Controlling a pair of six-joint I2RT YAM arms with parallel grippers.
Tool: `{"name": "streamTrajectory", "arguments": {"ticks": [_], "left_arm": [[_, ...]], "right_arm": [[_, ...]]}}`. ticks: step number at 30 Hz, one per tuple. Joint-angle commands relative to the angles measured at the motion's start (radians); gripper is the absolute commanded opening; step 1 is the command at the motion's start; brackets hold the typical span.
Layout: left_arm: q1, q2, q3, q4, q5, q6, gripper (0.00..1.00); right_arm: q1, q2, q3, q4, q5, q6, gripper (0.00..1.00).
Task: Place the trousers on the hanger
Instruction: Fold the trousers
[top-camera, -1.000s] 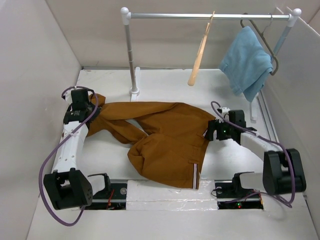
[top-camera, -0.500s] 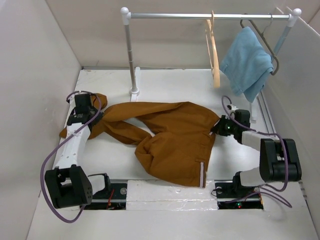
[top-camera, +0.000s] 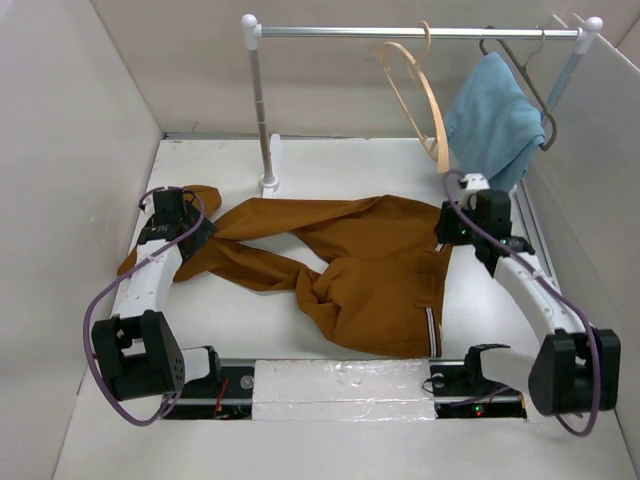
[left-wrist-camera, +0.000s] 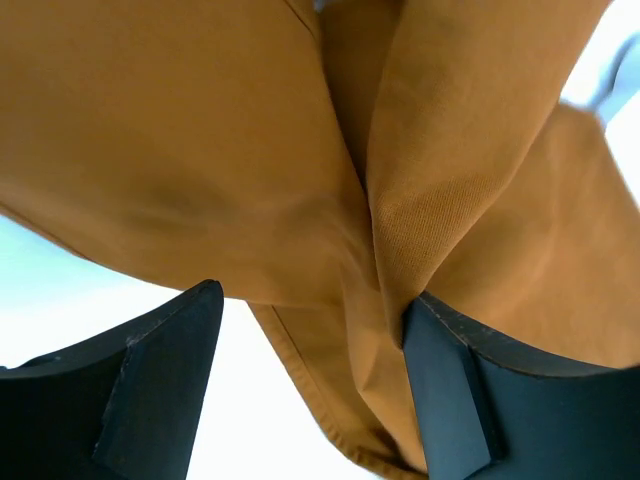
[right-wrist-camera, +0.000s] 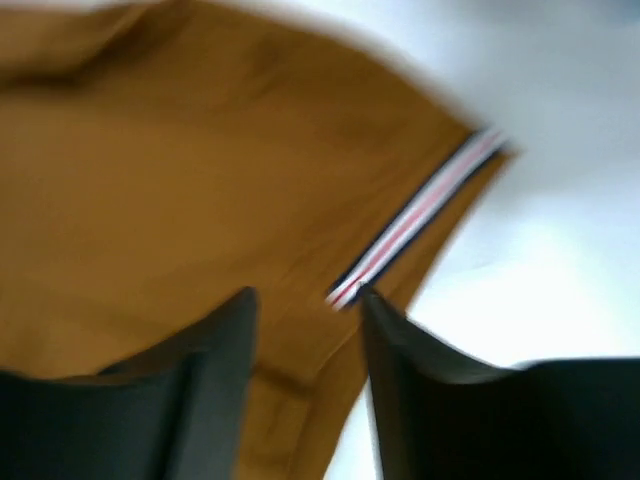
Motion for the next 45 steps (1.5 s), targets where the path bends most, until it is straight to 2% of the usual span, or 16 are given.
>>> {"name": "streamTrajectory", "arguments": {"ticks": [1,4,5,6,8,11,16,21,24,30,38,40,41,42,44,45], "left_arm": [[0.028,-0.046,0.040,0.039,-0.082,-0.058,0.65],[0.028,-0.055,0.044,0.102,-0.101,-0.086,0.65],[0.028,-0.044,0.041,0.100,-0.122,-0.102,0.65],[0.028,-0.044,0.041,0.100,-0.122,-0.103,0.65],[0.028,-0.032,0.021,0.100,-0.116,-0.098,0.66],[0.028,-0.023,-0.005,0.143,-0.095,-0.063,0.69],[0.028,0.078,0.104,0.134,-0.062,-0.026,0.75],[0.028,0.218,0.225,0.111,-0.047,-0.008,0.81],[0.019,0.273,0.290,0.086,-0.050,-0.008,0.85],[0.019,0.338,0.406,0.022,-0.091,0.029,0.93],[0.030,0.476,0.538,0.002,-0.062,0.011,0.92],[0.030,0.549,0.570,0.016,-0.020,-0.004,0.76],[0.030,0.557,0.578,0.036,0.006,-0.017,0.69],[0.030,0.569,0.578,0.036,0.007,-0.017,0.55],[0.030,0.586,0.590,0.040,0.027,-0.030,0.12],[0.030,0.591,0.598,0.030,0.040,-0.032,0.00]], "right_arm": [[0.133,-0.129,-0.079,-0.094,-0.026,-0.048,0.47],[0.311,-0.235,-0.147,-0.119,-0.004,-0.028,0.26],[0.468,-0.267,-0.174,-0.082,-0.020,0.009,0.32],[0.469,-0.268,-0.174,-0.082,-0.029,0.009,0.32],[0.566,-0.240,-0.156,-0.051,-0.038,0.006,0.60],[0.725,-0.087,-0.047,-0.091,-0.040,-0.076,0.84],[0.972,0.112,0.123,-0.189,-0.061,-0.167,0.93],[1.037,0.246,0.096,-0.188,-0.063,-0.167,0.97],[1.037,0.343,0.048,-0.180,0.029,-0.105,0.84],[0.939,0.143,-0.193,-0.168,0.029,0.118,0.06],[0.822,-0.427,-0.311,-0.451,0.098,0.281,0.00],[0.772,-0.529,-0.280,-0.558,0.115,0.256,0.00],[0.762,-0.542,-0.268,-0.582,0.112,0.227,0.18],[0.762,-0.542,-0.268,-0.582,0.112,0.227,0.18],[0.752,-0.541,-0.251,-0.581,0.108,0.187,0.58],[0.739,-0.521,-0.215,-0.588,0.117,0.157,0.67]]}}
